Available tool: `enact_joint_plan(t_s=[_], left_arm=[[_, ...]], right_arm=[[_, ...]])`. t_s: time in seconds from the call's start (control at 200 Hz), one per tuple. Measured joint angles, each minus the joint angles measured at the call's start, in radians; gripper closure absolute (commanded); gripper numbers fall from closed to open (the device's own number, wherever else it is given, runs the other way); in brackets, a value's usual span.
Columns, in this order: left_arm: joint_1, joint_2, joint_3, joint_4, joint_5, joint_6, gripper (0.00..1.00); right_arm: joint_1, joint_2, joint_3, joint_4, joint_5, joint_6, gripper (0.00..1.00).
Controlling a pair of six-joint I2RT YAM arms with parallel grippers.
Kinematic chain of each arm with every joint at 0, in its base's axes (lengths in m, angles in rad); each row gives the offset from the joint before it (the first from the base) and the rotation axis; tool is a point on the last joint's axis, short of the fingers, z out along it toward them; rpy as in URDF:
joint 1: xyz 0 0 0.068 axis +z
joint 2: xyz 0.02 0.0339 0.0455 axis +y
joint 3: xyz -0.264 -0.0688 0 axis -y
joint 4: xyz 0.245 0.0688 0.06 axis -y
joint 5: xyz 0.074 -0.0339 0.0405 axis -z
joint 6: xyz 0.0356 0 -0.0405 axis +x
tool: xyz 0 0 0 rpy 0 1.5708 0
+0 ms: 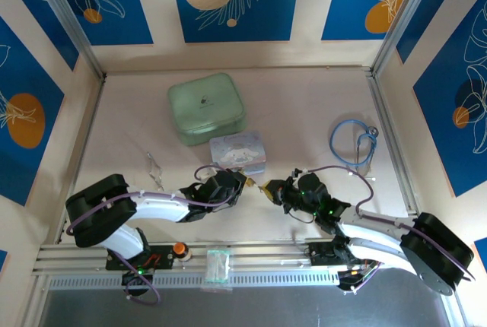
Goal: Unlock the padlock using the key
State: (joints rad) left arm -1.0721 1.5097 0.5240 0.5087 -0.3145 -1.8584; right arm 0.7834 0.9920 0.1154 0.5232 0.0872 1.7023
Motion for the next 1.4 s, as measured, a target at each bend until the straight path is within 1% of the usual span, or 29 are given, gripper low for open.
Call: enact_joint_plan(t_s=[0.205,0.415,0.625,1.196,1.401], left_arm=[[-0.003,0.000,0.000,0.000,0.000,0.000,1.00],[-0.007,0.011,0.000,0.009,0.007,-0.003,1.00],[-0.013,0.015,0.000,0.025,0.008,-0.004,1.00],[-0.019,0.042,0.000,0.053,-0.002,-0.015,1.00],[-0.023,0.045,0.000,0.082,-0.014,-0.029,1.00]], right_arm=[[-0.001,0.009,0.000,0.005,0.000,0.000,1.00],[-0.022,0.036,0.000,0.016,-0.009,-0.001,1.00],[-0.033,0.079,0.000,0.060,-0.016,0.000,1.00],[-0.023,0.069,-0.007,0.068,-0.016,0.002,1.00],[-0.018,0.013,-0.045,0.064,-0.004,0.023,1.00]])
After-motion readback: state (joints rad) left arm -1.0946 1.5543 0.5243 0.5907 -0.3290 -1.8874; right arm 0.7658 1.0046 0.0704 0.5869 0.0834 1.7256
